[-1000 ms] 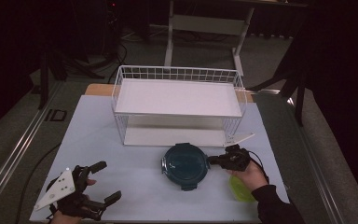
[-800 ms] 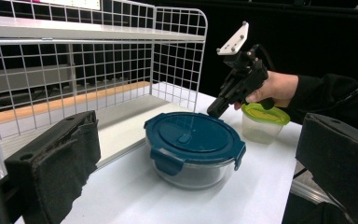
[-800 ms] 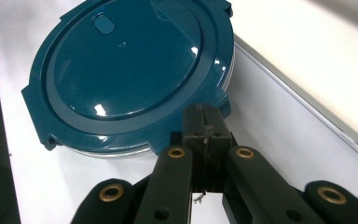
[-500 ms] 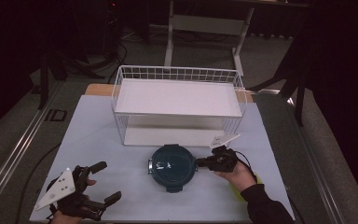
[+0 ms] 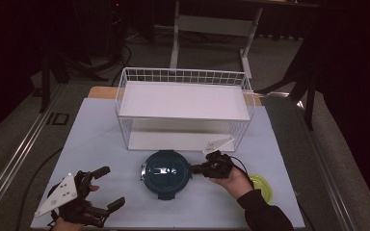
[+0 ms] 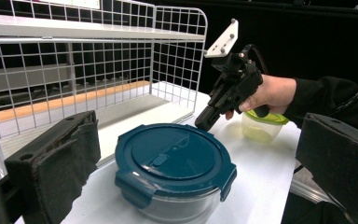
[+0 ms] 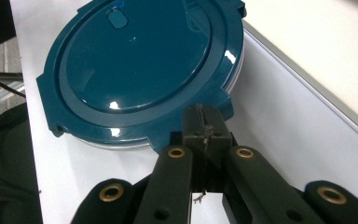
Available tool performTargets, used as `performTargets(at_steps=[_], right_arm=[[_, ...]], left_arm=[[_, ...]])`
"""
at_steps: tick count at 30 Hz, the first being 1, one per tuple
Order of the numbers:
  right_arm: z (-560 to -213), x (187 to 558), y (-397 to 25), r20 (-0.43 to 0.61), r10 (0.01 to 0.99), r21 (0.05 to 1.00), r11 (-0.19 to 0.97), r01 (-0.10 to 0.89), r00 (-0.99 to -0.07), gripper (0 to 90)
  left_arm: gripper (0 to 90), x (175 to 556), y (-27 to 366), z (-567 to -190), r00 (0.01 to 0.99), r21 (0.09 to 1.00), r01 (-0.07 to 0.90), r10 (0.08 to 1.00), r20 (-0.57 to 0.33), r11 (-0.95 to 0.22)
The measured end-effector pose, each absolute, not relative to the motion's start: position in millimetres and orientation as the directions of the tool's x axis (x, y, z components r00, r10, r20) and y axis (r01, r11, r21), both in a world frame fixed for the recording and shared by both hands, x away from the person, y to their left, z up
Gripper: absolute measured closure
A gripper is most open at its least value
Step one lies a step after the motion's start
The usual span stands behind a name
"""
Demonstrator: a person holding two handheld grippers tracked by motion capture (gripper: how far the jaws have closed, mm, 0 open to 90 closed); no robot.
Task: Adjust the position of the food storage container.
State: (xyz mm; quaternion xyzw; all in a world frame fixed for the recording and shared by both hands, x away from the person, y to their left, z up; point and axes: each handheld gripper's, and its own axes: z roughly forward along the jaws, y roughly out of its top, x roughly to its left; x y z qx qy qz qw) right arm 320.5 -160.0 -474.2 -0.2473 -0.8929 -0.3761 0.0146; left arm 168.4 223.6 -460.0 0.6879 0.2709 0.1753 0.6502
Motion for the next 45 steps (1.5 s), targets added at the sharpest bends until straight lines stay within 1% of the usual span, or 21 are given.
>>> performTargets(at_steps=[7,10,12,16,22,23,26,27,28,29,30,31,32,34,36,38,39,42,43,44,45], right_arm=[[-476,320,-142,0.221,0.408,0.670,0.597,0.441,-0.886,90.0],[-475,317,-137,0.204,0.403,0.671,0.606,0.427,-0.892,90.0],[-475,317,-137,0.206,0.406,0.670,0.605,0.430,-0.890,90.0],[-471,312,-141,0.173,0.423,0.680,0.602,0.418,-0.890,90.0],[-457,299,-151,0.123,0.445,0.738,0.557,0.382,-0.887,89.5],[-453,295,-152,0.132,0.442,0.750,0.540,0.381,-0.887,84.5],[-451,290,-152,0.139,0.437,0.757,0.532,0.380,-0.889,82.1],[-450,287,-152,0.144,0.454,0.760,0.519,0.392,-0.879,78.2],[-450,287,-152,0.144,0.454,0.760,0.519,0.392,-0.879,78.2],[-448,283,-153,0.142,0.465,0.776,0.496,0.390,-0.874,74.6],[-448,283,-153,0.142,0.465,0.776,0.496,0.390,-0.874,74.6],[-446,280,-153,0.134,0.467,0.787,0.486,0.380,-0.874,66.6],[-446,280,-153,0.134,0.467,0.787,0.486,0.380,-0.874,66.6],[-445,278,-153,0.149,0.470,0.793,0.469,0.389,-0.870,57.2],[-444,274,-152,0.121,0.481,0.800,0.471,0.373,-0.868,48.8],[-442,272,-152,0.110,0.503,0.797,0.471,0.378,-0.858,47.5],[-440,272,-153,0.118,0.518,0.799,0.457,0.391,-0.847,44.0],[-437,268,-157,0.096,0.567,0.833,0.403,0.378,-0.818,26.6],[-437,267,-159,0.097,0.559,0.837,0.402,0.371,-0.823,21.2],[-437,267,-160,0.107,0.558,0.845,0.386,0.371,-0.823,18.5],[-437,266,-162,0.127,0.560,0.857,0.353,0.375,-0.819,20.3]], left_arm=[[0.0,168,222,-460,0.794,0.990,0.144,0.598,-0.108,-0.012],[0.0,169,223,-460,0.794,0.989,0.147,0.598,-0.112,-0.010],[0.0,169,224,-460,0.793,0.989,0.147,0.599,-0.113,-0.009],[0.0,169,225,-460,0.791,0.989,0.147,0.601,-0.115,-0.004],[0.0,169,224,-460,0.794,0.988,0.153,0.597,-0.115,-0.013],[0.0,169,223,-460,0.794,0.988,0.154,0.596,-0.115,-0.016],[0.0,169,222,-460,0.797,0.987,0.159,0.593,-0.115,-0.022],[0.0,169,221,-460,0.798,0.987,0.160,0.591,-0.115,-0.024],[0.0,169,221,-459,0.799,0.987,0.160,0.590,-0.115,-0.025],[0.0,169,221,-459,0.800,0.987,0.161,0.589,-0.114,-0.027],[0.0,170,221,-458,0.801,0.987,0.160,0.587,-0.112,-0.030],[0.0,170,221,-457,0.802,0.987,0.161,0.587,-0.114,-0.028],[0.0,170,221,-456,0.801,0.987,0.160,0.588,-0.114,-0.025],[0.0,170,221,-454,0.802,0.988,0.155,0.587,-0.112,-0.024],[0.0,172,220,-452,0.805,0.987,0.160,0.583,-0.114,-0.028],[0.0,175,219,-451,0.807,0.984,0.174,0.578,-0.121,-0.038],[0.0,176,218,-450,0.809,0.982,0.184,0.573,-0.128,-0.040],[0.0,183,216,-449,0.806,0.973,0.224,0.572,-0.150,-0.060],[0.0,185,216,-449,0.804,0.969,0.236,0.575,-0.152,-0.074],[0.0,190,215,-449,0.800,0.959,0.267,0.576,-0.167,-0.093],[0.0,193,214,-449,0.795,0.953,0.284,0.581,-0.176,-0.101]])
